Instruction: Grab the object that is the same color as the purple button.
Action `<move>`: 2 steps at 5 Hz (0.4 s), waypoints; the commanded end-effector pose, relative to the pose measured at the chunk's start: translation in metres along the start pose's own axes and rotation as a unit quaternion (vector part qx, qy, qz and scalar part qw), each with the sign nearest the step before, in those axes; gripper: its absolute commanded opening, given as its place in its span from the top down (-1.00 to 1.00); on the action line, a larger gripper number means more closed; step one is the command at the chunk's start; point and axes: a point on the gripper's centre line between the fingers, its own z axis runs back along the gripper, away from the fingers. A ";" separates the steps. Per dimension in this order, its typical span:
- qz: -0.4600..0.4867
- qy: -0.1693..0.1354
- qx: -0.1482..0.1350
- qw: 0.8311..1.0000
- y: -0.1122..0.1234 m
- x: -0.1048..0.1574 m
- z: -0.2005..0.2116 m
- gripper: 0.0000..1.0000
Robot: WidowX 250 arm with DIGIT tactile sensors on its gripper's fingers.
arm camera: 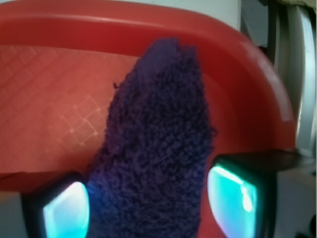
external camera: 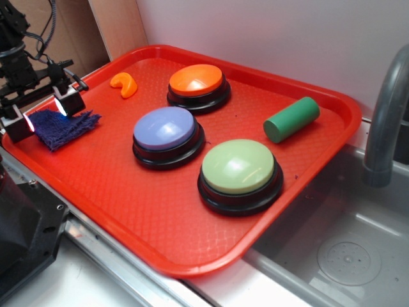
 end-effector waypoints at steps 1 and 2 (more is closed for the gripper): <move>0.003 -0.014 -0.010 1.000 0.008 0.000 0.007 -1.00; 0.013 -0.012 -0.006 1.000 0.009 0.003 -0.005 -1.00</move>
